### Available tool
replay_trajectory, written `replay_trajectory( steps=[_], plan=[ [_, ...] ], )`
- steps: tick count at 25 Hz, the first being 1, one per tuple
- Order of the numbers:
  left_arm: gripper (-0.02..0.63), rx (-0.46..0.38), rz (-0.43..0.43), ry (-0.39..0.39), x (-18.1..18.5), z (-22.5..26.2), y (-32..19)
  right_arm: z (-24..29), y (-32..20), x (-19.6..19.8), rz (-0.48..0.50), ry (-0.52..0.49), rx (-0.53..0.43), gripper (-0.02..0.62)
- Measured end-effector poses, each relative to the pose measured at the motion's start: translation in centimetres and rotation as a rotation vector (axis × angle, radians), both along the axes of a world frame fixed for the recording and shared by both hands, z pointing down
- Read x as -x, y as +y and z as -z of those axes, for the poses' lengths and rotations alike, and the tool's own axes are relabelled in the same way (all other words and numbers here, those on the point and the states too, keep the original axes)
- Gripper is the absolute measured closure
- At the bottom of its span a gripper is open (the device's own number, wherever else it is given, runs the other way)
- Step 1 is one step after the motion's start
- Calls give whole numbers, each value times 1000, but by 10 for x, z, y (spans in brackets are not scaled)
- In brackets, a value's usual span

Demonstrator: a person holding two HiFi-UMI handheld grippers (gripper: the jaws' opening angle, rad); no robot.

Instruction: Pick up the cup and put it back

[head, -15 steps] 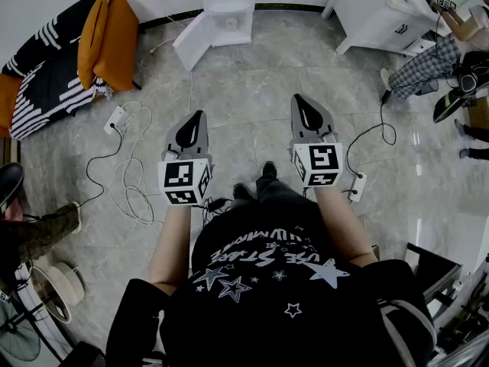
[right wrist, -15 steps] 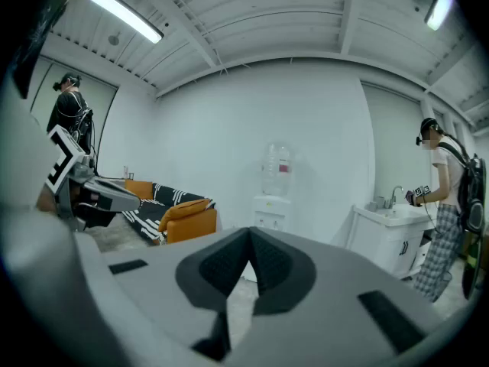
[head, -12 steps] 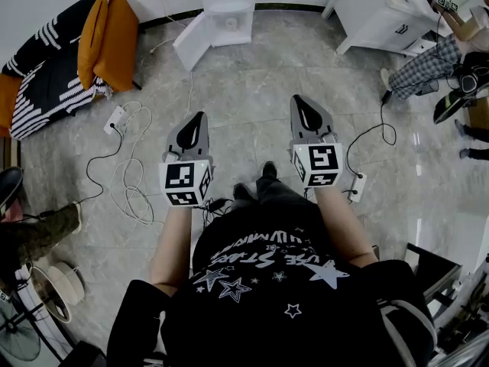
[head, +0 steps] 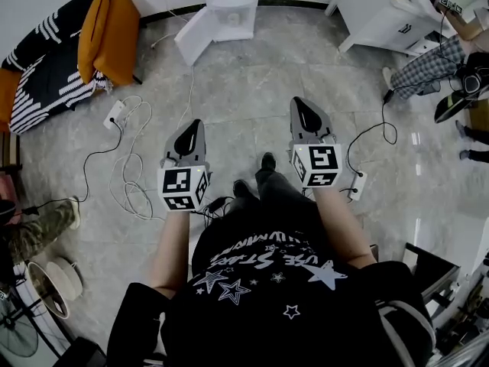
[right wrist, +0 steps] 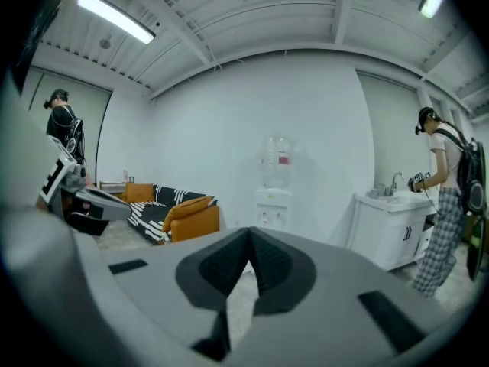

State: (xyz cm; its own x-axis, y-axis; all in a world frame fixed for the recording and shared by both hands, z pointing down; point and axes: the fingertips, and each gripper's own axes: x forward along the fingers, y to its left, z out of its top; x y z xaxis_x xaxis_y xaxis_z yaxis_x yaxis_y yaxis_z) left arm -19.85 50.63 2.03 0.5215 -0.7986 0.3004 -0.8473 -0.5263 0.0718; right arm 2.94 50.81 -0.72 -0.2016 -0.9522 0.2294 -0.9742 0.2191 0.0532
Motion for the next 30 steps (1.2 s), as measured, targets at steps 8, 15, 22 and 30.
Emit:
replay_trajectory(
  steps=[8,15,22,30],
  plan=[
    [597,-42,27,-10,1,10,-25,-10,-33,-14,0,-84,-1,589],
    [597,-21,70,-27,4,4,-96,-26,-120,-24,35,-92,20,508],
    [597,12,71,-72,-20,-8,-207,-45,-234,-58,41,-126,60,306],
    [597,7,131,-77,-39,-8,-301,-67,-314,-95,78,-135,117,245]
  ],
)
